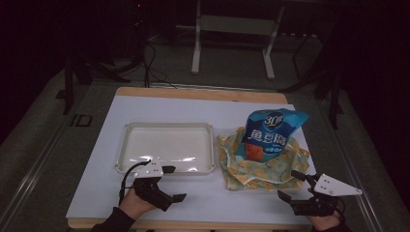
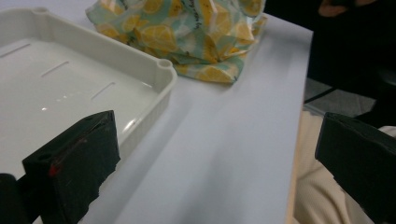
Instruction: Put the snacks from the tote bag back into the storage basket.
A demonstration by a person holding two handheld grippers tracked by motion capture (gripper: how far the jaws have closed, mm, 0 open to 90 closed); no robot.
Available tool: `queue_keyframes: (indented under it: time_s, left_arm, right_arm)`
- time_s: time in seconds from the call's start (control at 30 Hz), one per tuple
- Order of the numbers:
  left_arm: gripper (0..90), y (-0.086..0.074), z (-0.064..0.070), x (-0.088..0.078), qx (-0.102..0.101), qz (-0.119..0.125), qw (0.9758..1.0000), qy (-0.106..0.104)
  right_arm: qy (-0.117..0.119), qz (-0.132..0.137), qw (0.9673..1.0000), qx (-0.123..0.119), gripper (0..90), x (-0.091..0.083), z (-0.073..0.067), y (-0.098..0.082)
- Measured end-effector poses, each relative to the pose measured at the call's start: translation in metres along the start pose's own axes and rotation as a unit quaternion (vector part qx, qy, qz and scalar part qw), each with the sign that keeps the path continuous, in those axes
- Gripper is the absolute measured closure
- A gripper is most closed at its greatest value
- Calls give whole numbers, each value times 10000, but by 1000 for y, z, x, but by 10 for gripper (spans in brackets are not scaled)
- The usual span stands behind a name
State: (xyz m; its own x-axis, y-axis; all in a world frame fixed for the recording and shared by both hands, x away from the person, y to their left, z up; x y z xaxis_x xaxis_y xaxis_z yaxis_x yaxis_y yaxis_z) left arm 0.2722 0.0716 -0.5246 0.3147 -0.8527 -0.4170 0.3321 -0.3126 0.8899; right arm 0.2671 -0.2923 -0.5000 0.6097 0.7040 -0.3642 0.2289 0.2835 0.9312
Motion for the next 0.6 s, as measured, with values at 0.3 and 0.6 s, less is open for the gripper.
queue_keyframes:
  time_s: [0.3, 0.6]
  left_arm:
    - [1, 15, -1, 13, 32, 24, 9999, -137]
    - [1, 28, -1, 25, 111, -6, 9998, -191]
  right_arm:
    - [92, 66, 9999, 95, 174, -3, 3, 3]
    - [42, 70, 9998, 161, 173, -6, 8, 8]
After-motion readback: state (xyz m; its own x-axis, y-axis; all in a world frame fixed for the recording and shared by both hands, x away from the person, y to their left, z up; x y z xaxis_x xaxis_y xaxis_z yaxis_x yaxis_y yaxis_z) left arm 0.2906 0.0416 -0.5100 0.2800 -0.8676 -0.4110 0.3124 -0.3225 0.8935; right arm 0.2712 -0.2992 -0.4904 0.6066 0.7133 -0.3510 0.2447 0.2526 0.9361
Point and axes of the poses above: each handheld gripper's, and its own axes: x roughly forward along the jaws, y roughly out of its top, z roughly to its right, the point moved 8 cm from there along x, roughly forward along the jaws, and after that the axes turned 4 degrees about z, right-handed, at the moved point
